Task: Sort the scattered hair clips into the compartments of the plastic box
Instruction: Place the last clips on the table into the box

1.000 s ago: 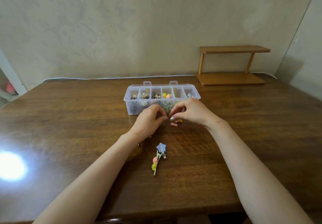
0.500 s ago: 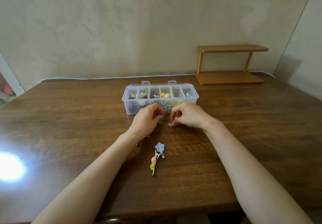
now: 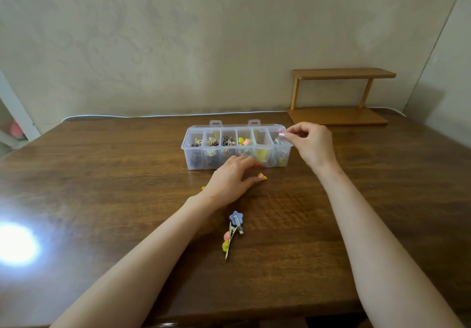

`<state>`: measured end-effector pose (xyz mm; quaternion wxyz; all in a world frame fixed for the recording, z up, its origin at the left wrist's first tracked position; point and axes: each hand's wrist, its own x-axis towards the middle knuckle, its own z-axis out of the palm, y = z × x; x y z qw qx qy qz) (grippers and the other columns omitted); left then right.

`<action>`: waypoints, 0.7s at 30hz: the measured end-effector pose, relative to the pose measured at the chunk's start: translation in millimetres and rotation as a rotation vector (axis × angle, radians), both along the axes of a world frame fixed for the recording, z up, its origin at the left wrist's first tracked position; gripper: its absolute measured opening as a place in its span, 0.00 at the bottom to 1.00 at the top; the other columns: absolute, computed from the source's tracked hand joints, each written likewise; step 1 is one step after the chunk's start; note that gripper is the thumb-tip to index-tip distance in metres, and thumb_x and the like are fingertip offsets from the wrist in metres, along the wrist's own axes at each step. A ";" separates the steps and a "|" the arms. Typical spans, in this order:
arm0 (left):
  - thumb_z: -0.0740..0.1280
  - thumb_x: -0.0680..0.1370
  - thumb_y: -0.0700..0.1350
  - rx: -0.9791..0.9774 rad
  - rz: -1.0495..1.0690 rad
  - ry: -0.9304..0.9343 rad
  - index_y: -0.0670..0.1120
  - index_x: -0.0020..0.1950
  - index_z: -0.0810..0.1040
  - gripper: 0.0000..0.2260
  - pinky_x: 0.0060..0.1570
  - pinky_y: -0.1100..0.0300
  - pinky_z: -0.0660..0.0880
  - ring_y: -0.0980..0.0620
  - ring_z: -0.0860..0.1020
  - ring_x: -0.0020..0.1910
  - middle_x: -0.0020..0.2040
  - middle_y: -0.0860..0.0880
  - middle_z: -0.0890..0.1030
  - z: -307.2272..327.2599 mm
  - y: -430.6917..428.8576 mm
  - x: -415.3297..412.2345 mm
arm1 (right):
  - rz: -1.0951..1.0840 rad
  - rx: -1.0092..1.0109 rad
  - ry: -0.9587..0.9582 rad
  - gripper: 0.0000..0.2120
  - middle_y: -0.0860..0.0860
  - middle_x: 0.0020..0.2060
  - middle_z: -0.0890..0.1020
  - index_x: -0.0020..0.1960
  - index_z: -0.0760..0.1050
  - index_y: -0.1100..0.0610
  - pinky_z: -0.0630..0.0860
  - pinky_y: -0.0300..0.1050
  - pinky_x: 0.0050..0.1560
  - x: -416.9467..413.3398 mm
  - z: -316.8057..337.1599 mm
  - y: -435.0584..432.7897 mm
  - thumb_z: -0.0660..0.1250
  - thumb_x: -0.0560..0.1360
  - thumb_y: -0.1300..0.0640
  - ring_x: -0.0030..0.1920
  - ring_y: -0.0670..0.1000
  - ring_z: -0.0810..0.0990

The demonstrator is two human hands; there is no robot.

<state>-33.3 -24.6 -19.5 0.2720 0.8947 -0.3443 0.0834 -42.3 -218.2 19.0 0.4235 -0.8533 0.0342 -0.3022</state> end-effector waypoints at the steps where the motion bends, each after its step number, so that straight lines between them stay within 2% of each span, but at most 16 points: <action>1: 0.64 0.78 0.47 0.037 -0.017 -0.020 0.51 0.64 0.73 0.15 0.59 0.59 0.68 0.53 0.69 0.62 0.61 0.52 0.76 -0.9 -2.5 -0.8 | -0.057 -0.018 -0.015 0.06 0.49 0.39 0.82 0.45 0.81 0.56 0.71 0.36 0.37 1.8 -2.4 -1.5 0.71 0.72 0.54 0.39 0.45 0.77; 5: 0.61 0.79 0.45 0.124 -0.065 -0.050 0.51 0.65 0.74 0.14 0.62 0.53 0.69 0.52 0.68 0.64 0.65 0.52 0.74 -4.7 -5.9 -1.9 | -0.158 -0.123 -0.031 0.08 0.51 0.45 0.83 0.50 0.82 0.57 0.69 0.35 0.39 5.9 -9.9 -1.1 0.68 0.75 0.54 0.43 0.45 0.77; 8: 0.62 0.79 0.45 0.125 -0.040 -0.077 0.50 0.61 0.77 0.12 0.59 0.52 0.71 0.51 0.70 0.61 0.61 0.51 0.76 -5.8 -3.4 -0.7 | -0.172 -0.146 -0.027 0.09 0.52 0.48 0.83 0.53 0.81 0.57 0.69 0.37 0.42 8.1 -13.1 -0.9 0.66 0.76 0.55 0.47 0.47 0.78; 12: 0.66 0.76 0.45 0.080 -0.006 -0.083 0.48 0.55 0.77 0.08 0.53 0.54 0.74 0.51 0.72 0.56 0.55 0.50 0.75 -7.2 -0.4 -1.0 | -0.157 -0.068 -0.066 0.09 0.50 0.47 0.84 0.52 0.81 0.57 0.70 0.34 0.42 6.9 -11.4 -2.5 0.64 0.77 0.56 0.47 0.46 0.79; 15: 0.65 0.77 0.46 0.064 -0.003 -0.110 0.48 0.53 0.76 0.07 0.50 0.55 0.75 0.52 0.73 0.52 0.52 0.50 0.76 -7.4 -0.3 -0.9 | -0.069 0.037 -0.092 0.08 0.50 0.45 0.83 0.51 0.81 0.57 0.71 0.30 0.40 2.8 -7.1 -0.7 0.65 0.76 0.57 0.45 0.44 0.78; 18: 0.65 0.77 0.45 0.027 0.009 -0.110 0.47 0.51 0.77 0.05 0.48 0.56 0.76 0.53 0.75 0.49 0.50 0.50 0.78 -6.3 0.6 -0.2 | 0.077 0.097 -0.069 0.06 0.49 0.39 0.82 0.48 0.81 0.58 0.71 0.28 0.36 -2.7 -2.6 6.0 0.66 0.76 0.59 0.38 0.42 0.78; 21: 0.66 0.76 0.43 -0.115 0.042 0.022 0.46 0.50 0.78 0.04 0.47 0.61 0.76 0.54 0.77 0.46 0.48 0.50 0.79 -4.5 0.9 -0.1 | 0.256 0.091 0.040 0.04 0.48 0.34 0.80 0.46 0.81 0.57 0.72 0.28 0.35 -6.4 -0.8 12.1 0.68 0.75 0.60 0.33 0.41 0.77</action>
